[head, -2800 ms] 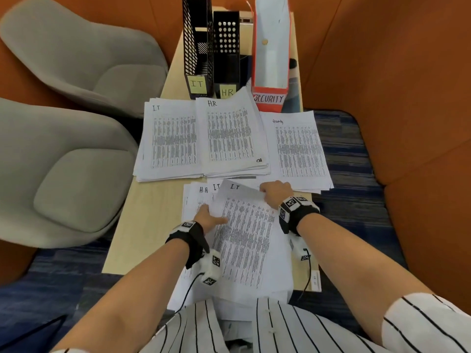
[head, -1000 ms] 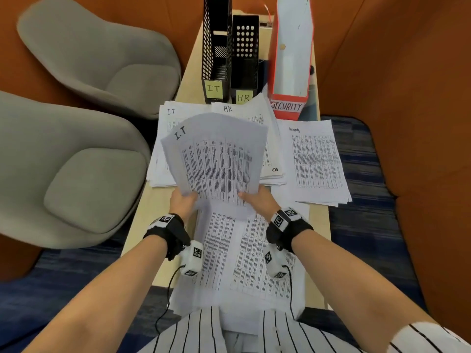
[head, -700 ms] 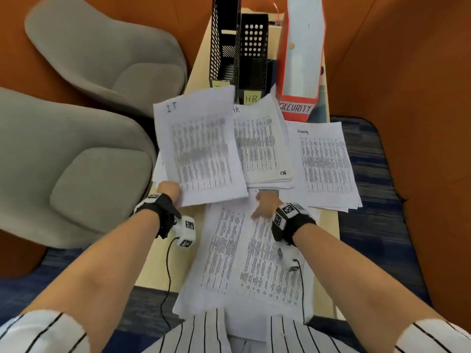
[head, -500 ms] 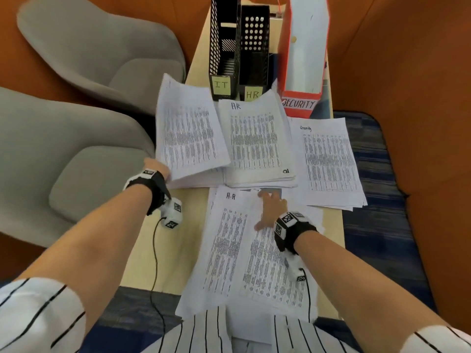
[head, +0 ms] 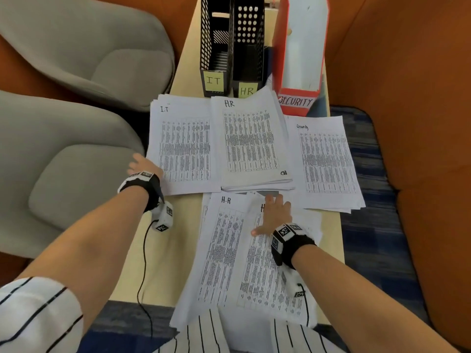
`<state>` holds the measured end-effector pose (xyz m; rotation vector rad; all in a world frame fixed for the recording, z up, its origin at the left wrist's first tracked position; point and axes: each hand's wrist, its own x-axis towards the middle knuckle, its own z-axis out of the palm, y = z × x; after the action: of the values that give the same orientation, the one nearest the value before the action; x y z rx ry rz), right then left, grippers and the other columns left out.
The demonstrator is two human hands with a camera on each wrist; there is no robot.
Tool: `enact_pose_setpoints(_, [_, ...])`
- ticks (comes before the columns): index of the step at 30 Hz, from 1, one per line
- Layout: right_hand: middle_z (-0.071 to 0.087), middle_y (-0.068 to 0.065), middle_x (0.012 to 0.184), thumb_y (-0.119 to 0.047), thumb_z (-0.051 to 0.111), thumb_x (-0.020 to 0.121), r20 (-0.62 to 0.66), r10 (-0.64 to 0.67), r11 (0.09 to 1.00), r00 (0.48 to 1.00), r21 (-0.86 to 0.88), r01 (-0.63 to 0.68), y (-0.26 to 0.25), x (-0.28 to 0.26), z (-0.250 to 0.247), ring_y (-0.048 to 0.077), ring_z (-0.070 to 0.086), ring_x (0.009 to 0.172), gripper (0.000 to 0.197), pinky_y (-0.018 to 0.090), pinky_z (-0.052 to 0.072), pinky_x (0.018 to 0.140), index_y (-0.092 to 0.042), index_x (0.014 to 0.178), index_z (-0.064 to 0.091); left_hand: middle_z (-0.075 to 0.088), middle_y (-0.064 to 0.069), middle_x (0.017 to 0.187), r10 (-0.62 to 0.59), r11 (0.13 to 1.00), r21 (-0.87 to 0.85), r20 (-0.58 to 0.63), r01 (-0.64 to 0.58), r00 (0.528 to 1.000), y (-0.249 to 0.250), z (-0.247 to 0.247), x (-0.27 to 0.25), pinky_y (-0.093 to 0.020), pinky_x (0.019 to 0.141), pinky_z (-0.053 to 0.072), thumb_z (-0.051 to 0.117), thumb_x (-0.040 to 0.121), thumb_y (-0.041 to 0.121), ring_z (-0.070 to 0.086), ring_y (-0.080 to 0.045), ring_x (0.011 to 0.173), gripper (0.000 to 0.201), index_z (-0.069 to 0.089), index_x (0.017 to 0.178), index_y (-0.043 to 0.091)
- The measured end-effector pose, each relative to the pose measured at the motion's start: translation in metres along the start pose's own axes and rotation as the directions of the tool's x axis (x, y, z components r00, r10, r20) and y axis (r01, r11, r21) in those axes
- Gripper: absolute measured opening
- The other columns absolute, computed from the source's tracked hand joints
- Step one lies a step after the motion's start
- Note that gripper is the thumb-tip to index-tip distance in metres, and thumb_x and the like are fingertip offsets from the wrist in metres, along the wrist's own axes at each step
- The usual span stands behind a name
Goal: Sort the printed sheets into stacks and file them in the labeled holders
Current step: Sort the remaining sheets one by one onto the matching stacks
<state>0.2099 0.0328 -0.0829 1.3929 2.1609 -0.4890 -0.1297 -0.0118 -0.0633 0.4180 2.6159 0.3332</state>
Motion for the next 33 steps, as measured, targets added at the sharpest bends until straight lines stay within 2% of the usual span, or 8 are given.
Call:
enact_pose_setpoints(6, [0.031, 0.012, 0.140, -0.051, 0.080, 0.065, -0.014, -0.070, 0.993, 0.997, 0.098, 0.071, 0.005, 0.002, -0.003, 0.031, 0.035, 0.126, 0.104, 0.041, 0.031, 0.106, -0.012, 0.144, 0.025, 0.058, -0.013, 0.114, 0.583, 0.808, -0.217, 0.155, -0.548, 0.798, 0.013, 0.030, -0.076, -0.035, 0.093, 0.043, 0.052, 0.083, -0.002, 0.055, -0.029, 0.106, 0.030, 0.061, 0.109, 0.010])
enact_pose_setpoints(10, [0.035, 0.012, 0.129, -0.015, 0.076, 0.075, -0.011, -0.075, 0.936, 0.997, 0.344, 0.074, 0.029, -0.004, -0.008, 0.035, 0.050, 0.115, 0.077, 0.040, 0.045, 0.101, -0.025, 0.141, 0.038, 0.063, 0.000, 0.115, 0.482, 0.864, -0.246, 0.655, -0.439, 0.582, -0.009, 0.071, -0.141, -0.035, 0.096, 0.048, 0.060, 0.088, 0.023, 0.061, -0.021, 0.103, 0.023, 0.058, 0.111, 0.022])
enact_pose_setpoints(15, [0.046, 0.017, 0.117, -0.013, 0.069, 0.083, -0.062, -0.118, 0.875, 0.991, 0.465, 0.133, 0.036, -0.011, 0.001, 0.036, 0.057, 0.099, 0.033, 0.037, 0.050, 0.086, -0.014, 0.115, 0.060, 0.062, -0.007, 0.105, 0.399, 0.891, -0.201, 0.774, -0.408, 0.491, -0.031, 0.105, -0.193, -0.044, 0.097, 0.046, 0.060, 0.085, 0.010, 0.058, -0.025, 0.097, 0.021, 0.054, 0.103, 0.019])
enact_pose_setpoints(18, [0.042, 0.016, 0.111, -0.008, 0.066, 0.086, -0.135, -0.143, 0.839, 0.981, 0.510, 0.192, 0.040, -0.026, 0.009, 0.030, 0.054, 0.098, 0.014, 0.030, 0.046, 0.087, -0.004, 0.099, 0.068, 0.058, -0.011, 0.113, 0.448, 0.882, -0.158, 0.576, -0.444, 0.684, -0.038, 0.113, -0.210, -0.045, 0.095, 0.047, 0.047, 0.080, -0.002, 0.055, -0.030, 0.107, 0.030, 0.059, 0.091, 0.023])
enact_pose_setpoints(21, [0.043, 0.007, 0.113, -0.007, 0.060, 0.089, -0.091, -0.225, 0.823, 0.970, 0.516, 0.239, 0.049, -0.043, 0.022, 0.018, 0.033, 0.116, 0.016, 0.019, 0.031, 0.092, -0.010, 0.101, 0.071, 0.039, -0.012, 0.134, 0.227, 0.974, -0.068, 0.269, -0.217, 0.936, -0.050, 0.097, -0.202, -0.042, 0.099, 0.042, 0.051, 0.082, 0.005, 0.043, -0.035, 0.120, 0.047, 0.048, 0.127, 0.018])
enact_pose_setpoints(27, [0.063, -0.002, 0.099, -0.009, 0.060, 0.092, -0.121, -0.189, 0.778, 0.974, 0.586, 0.224, 0.059, -0.070, 0.023, 0.020, 0.051, 0.108, 0.018, 0.028, 0.036, 0.104, -0.005, 0.105, 0.072, 0.049, -0.015, 0.124, 0.278, 0.953, 0.034, 0.289, -0.301, 0.916, -0.062, 0.074, -0.202, -0.040, 0.094, 0.046, 0.054, 0.082, 0.008, 0.052, -0.034, 0.111, 0.047, 0.047, 0.128, 0.015])
enact_pose_setpoints(30, [0.068, 0.009, 0.100, -0.005, 0.063, 0.091, -0.130, -0.174, 0.742, 0.976, 0.634, 0.217, 0.061, -0.076, 0.013, 0.019, 0.056, 0.103, 0.033, 0.000, 0.030, 0.094, 0.008, 0.121, 0.060, 0.058, -0.013, 0.116, 0.305, 0.947, -0.012, 0.350, -0.321, 0.886, -0.059, 0.066, -0.214, -0.031, 0.083, 0.044, 0.056, 0.086, 0.010, 0.056, -0.034, 0.110, 0.034, 0.053, 0.120, 0.009])
enact_pose_setpoints(33, [0.039, 0.014, 0.150, -0.020, 0.074, 0.084, -0.259, -0.113, 0.781, 0.959, 0.573, 0.247, 0.053, -0.076, -0.007, 0.031, 0.026, 0.142, 0.031, 0.013, 0.018, 0.114, -0.011, 0.113, 0.071, 0.062, -0.008, 0.097, 0.405, 0.913, -0.124, 0.389, -0.388, 0.827, -0.055, 0.063, -0.230, -0.027, 0.073, 0.038, 0.053, 0.090, 0.013, 0.058, -0.031, 0.101, 0.017, 0.060, 0.105, 0.010])
